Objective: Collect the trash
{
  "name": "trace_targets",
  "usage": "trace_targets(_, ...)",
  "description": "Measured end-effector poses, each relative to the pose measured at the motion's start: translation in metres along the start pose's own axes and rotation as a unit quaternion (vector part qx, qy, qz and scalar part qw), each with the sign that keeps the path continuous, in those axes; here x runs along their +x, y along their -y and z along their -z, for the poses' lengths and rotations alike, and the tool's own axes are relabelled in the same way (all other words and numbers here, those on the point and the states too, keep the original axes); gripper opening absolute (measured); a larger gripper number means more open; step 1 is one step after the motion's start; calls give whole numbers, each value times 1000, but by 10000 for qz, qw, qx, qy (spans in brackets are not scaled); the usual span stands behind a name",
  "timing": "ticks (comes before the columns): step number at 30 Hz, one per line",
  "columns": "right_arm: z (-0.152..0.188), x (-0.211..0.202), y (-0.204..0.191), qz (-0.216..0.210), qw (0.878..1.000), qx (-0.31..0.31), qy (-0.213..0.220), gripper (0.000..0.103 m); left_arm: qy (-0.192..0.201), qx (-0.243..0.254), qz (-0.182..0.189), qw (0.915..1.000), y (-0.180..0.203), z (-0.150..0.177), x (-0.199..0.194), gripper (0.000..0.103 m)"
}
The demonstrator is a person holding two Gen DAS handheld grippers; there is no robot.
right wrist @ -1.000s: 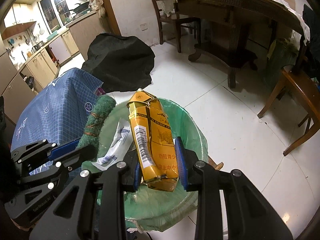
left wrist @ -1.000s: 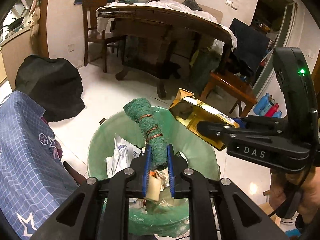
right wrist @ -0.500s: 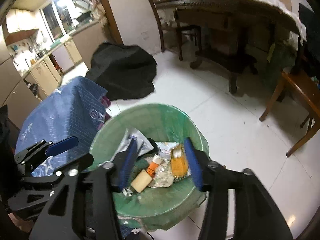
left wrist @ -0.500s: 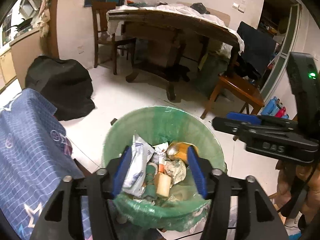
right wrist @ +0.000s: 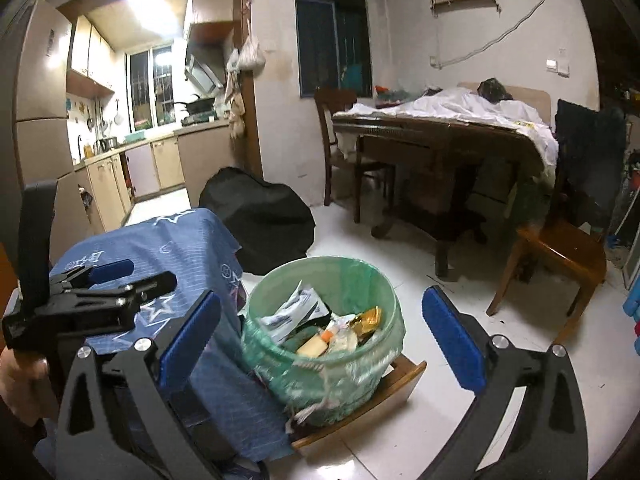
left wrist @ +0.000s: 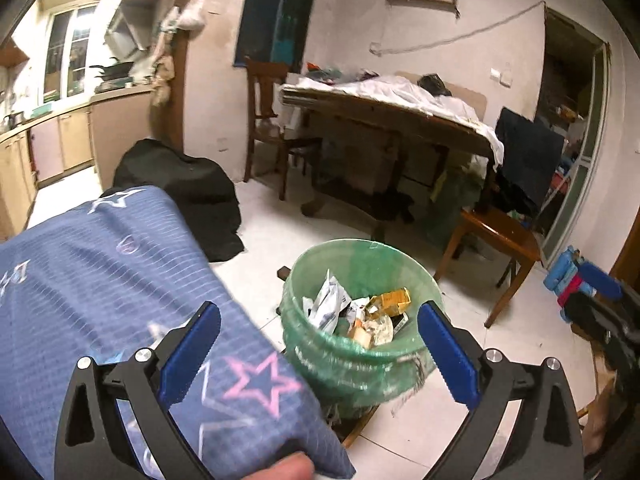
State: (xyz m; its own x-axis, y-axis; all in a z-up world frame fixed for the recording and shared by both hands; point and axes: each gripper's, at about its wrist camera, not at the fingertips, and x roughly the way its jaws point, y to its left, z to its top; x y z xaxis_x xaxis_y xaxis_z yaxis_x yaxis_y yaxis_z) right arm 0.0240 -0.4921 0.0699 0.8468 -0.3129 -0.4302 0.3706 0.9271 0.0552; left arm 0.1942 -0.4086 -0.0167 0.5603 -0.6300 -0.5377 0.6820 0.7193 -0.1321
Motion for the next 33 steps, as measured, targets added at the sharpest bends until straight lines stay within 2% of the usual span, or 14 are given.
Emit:
trace_targets(6,31,-39,-23,245,9996,34,160,97,24,231,-561,9982,18,30,-56,98)
trace_targets(11,46,-64,-34,282,9992,44,289,97,342,399,-412,9978,37,58,-101,98)
trace_targets(21,71,-113,-55,459,9972,-55,585,97,553,579,-420,9959,69,96,-164,98)
trace_targets(28,86,-124,-59,521,9968,-57,610,97,596,697,-410,9949,83,113,-189,98)
trace_targets(33,86,-130,-57,503,9964,0,681,97,664,689,-411,9946,86,113,-195,98)
